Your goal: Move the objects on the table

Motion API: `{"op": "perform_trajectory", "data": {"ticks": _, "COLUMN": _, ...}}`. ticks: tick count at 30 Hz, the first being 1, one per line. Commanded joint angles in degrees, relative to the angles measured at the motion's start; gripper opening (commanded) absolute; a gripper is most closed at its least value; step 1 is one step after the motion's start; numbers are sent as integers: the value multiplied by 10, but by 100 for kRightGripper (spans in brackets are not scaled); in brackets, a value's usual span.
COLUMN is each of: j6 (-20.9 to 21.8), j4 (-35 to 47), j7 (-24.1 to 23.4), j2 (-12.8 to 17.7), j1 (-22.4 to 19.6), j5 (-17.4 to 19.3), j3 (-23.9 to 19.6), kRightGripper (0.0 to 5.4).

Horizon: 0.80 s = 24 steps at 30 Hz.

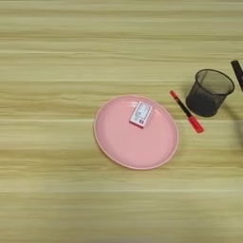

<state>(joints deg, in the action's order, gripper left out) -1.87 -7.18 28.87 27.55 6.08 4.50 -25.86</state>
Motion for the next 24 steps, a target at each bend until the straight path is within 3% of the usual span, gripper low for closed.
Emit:
{"op": "perform_trajectory", "data": {"ticks": 1, "j6": 23, "j4": -6, "j7": -13, "j2": 45, "j1": -15, "j5": 3, "j3": -19, "kRightGripper": 100}}
{"op": "perform_trajectory", "data": {"ticks": 13, "j6": 34, "j4": -85, "j7": -18, "j2": 62, "j1": -28, "j5": -1, "j3": -14, "kRightGripper": 100}}
{"op": "perform_trajectory", "data": {"ticks": 24, "j6": 34, "j4": -105, "j7": -10, "j2": 55, "j1": -24, "j5": -4, "j3": 13, "kRightGripper": 99}}
